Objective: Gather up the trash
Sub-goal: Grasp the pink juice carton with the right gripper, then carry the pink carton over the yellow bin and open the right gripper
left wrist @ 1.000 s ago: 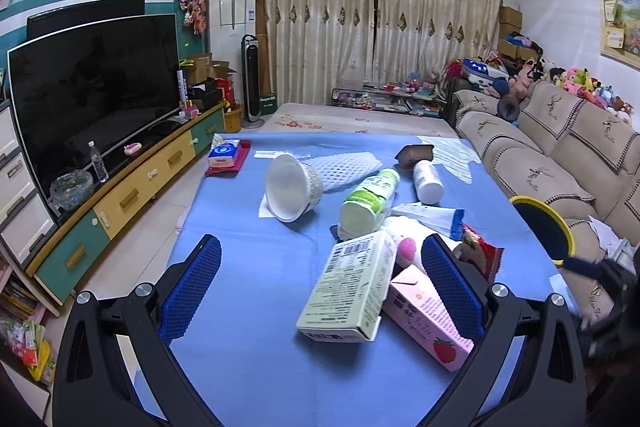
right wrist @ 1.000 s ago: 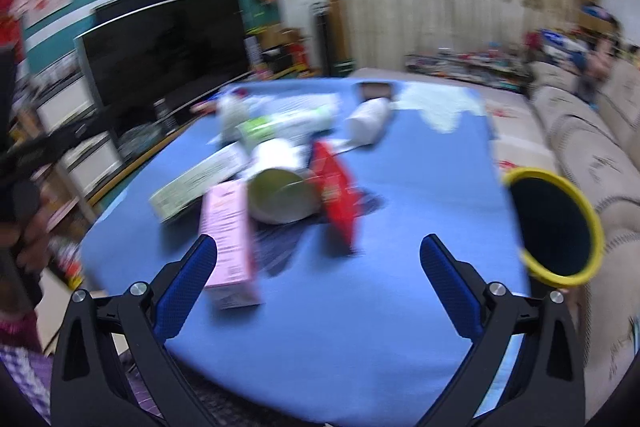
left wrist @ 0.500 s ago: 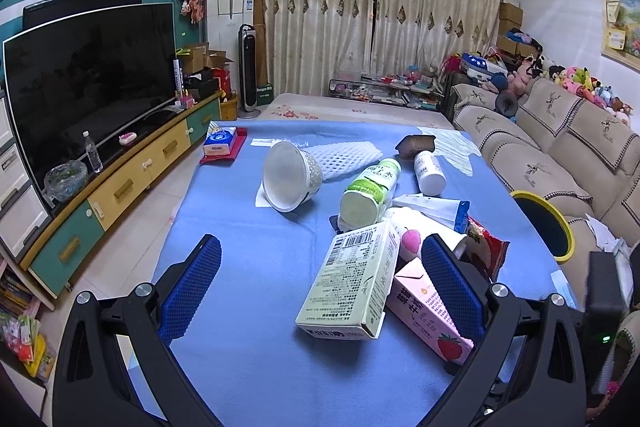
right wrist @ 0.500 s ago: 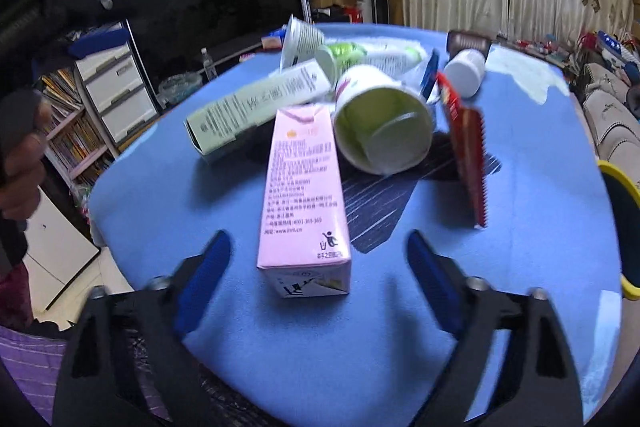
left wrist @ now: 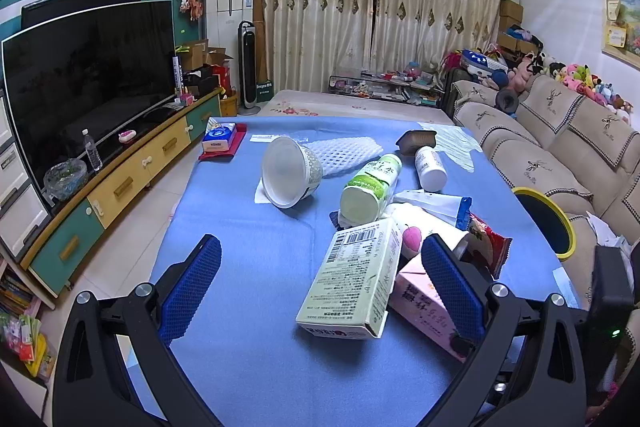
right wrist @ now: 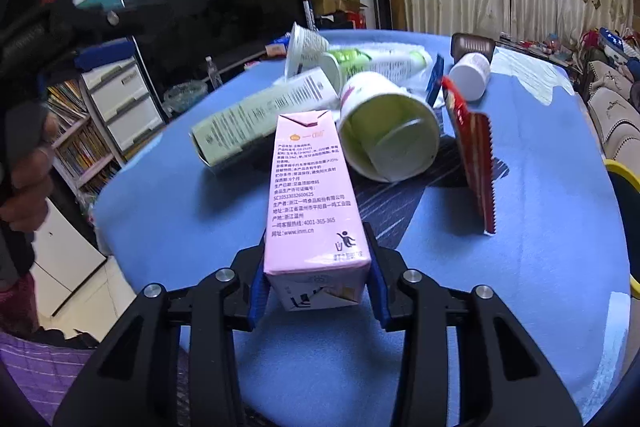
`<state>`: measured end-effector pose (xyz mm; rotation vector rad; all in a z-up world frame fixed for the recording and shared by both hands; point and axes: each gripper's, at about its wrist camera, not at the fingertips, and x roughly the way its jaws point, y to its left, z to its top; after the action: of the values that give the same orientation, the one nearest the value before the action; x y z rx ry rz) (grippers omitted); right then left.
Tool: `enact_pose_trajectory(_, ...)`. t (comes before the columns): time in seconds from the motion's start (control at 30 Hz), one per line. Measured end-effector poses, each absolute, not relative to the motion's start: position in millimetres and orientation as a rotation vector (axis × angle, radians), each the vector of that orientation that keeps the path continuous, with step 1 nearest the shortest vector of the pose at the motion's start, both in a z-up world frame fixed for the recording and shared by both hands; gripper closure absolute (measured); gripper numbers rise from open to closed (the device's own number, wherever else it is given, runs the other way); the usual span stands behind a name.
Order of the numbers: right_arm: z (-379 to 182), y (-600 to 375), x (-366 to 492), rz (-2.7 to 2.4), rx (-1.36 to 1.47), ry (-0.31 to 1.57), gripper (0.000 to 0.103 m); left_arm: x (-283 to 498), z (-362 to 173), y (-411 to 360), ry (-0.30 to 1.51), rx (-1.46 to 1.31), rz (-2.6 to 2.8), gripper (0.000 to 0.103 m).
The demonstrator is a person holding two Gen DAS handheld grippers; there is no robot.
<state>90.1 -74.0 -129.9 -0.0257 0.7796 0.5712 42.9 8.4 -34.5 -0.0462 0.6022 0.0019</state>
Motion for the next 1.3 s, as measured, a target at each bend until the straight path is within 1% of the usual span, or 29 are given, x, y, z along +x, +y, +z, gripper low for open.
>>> enact_pose_trajectory(0.17, -110, -85, 79, 0.591, 0.000, 0.730, 0.064, 43, -34, 9, 0.602, -0.046, 0.005, 0.004)
enact_pose_trajectory(0.4, -70, -124, 69, 0.533, 0.061, 0.611, 0.064, 43, -34, 9, 0.609, -0.041, -0.003, 0.004)
enact_pose_trajectory(0.53, -56, -170, 81, 0.380, 0.090, 0.562, 0.064, 45, -35, 6, 0.614, -0.034, -0.008, 0.004)
enact_pose_trajectory(0.67, -55, -232, 106, 0.195, 0.153, 0.568, 0.064, 48, -39, 3, 0.626, -0.028, -0.010, 0.004)
enact_pose_trajectory(0.8, -75, -292, 139, 0.002, 0.209, 0.634, 0.064, 55, -45, -3, 0.645, -0.021, -0.015, 0.004)
enact_pose_trajectory(0.93, -112, -340, 180, -0.117, 0.268, 0.750, 0.064, 66, -50, -12, 0.667, -0.008, -0.021, 0.004)
enact_pose_trajectory(1.13, -170, -382, 240, -0.240, 0.303, 0.913, 0.064, 82, -60, -28, 0.693, 0.011, -0.031, 0.004)
enact_pose_trajectory(1.3, -199, -399, 270, -0.282, 0.287, 0.986, 0.064, 94, -67, -37, 0.720, 0.022, -0.036, 0.004)
